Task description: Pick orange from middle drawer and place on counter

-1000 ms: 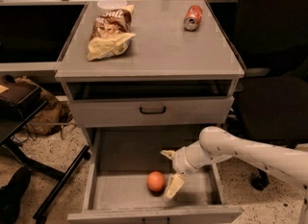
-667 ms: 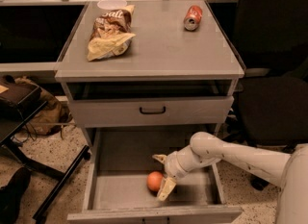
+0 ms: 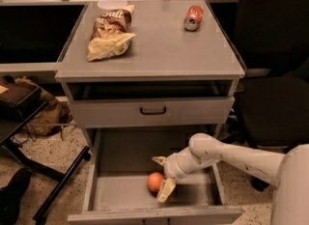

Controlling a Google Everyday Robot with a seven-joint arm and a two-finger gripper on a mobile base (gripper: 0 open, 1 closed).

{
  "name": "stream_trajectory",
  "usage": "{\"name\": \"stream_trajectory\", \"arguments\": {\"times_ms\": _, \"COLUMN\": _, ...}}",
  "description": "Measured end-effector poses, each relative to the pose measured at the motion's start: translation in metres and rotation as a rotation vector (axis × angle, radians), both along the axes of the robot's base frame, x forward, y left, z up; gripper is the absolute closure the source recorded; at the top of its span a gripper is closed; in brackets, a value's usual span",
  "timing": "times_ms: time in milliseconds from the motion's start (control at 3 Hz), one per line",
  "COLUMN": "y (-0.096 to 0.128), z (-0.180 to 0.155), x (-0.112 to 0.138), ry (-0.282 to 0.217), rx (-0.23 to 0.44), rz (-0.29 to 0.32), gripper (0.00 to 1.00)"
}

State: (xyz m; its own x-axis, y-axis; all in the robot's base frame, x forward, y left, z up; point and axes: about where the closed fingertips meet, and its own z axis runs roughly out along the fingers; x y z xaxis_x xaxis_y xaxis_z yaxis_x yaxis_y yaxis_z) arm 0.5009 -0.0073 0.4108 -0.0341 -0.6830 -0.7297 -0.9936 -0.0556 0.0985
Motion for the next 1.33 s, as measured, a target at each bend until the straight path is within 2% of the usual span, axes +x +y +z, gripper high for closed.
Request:
{"name": "stream_trajectory", "arguments": {"times_ms": 1000, "y": 0.015, "z": -0.049, "x": 0.007, "ry": 0.049, "rx": 0.008, "rz": 0.006, "gripper": 0.00}}
{"name": "stream_trajectory", "arguments": {"times_ms": 1333, "y": 0.015, "z": -0.049, "x": 0.007, "ry": 0.049, "rx": 0.008, "rz": 0.006, "gripper": 0.19}}
